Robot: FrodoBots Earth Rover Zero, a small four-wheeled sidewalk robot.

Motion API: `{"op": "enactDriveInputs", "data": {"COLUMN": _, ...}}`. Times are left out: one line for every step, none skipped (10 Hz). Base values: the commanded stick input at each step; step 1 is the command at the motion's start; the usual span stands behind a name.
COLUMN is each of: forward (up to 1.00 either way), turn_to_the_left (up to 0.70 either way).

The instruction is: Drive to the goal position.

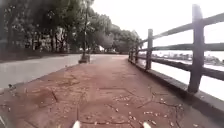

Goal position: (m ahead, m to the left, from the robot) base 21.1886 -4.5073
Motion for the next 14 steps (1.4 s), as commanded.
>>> {"op": "enactDriveInputs", "data": {"forward": 0.50, "turn_to_the_left": 0.00}}
{"op": "enactDriveInputs", "data": {"forward": 0.50, "turn_to_the_left": 0.00}}
{"op": "enactDriveInputs", "data": {"forward": 0.50, "turn_to_the_left": 0.00}}
{"op": "enactDriveInputs", "data": {"forward": 0.50, "turn_to_the_left": 0.00}}
{"op": "enactDriveInputs", "data": {"forward": 0.50, "turn_to_the_left": 0.00}}
{"op": "enactDriveInputs", "data": {"forward": 0.50, "turn_to_the_left": 0.00}}
{"op": "enactDriveInputs", "data": {"forward": 0.50, "turn_to_the_left": 0.00}}
{"op": "enactDriveInputs", "data": {"forward": 0.50, "turn_to_the_left": 0.00}}
{"op": "enactDriveInputs", "data": {"forward": 0.50, "turn_to_the_left": 0.00}}
{"op": "enactDriveInputs", "data": {"forward": 0.50, "turn_to_the_left": 0.00}}
{"op": "enactDriveInputs", "data": {"forward": 0.50, "turn_to_the_left": 0.00}}
{"op": "enactDriveInputs", "data": {"forward": 0.50, "turn_to_the_left": 0.00}}
{"op": "enactDriveInputs", "data": {"forward": 0.50, "turn_to_the_left": 0.00}}
{"op": "enactDriveInputs", "data": {"forward": 0.50, "turn_to_the_left": 0.00}}
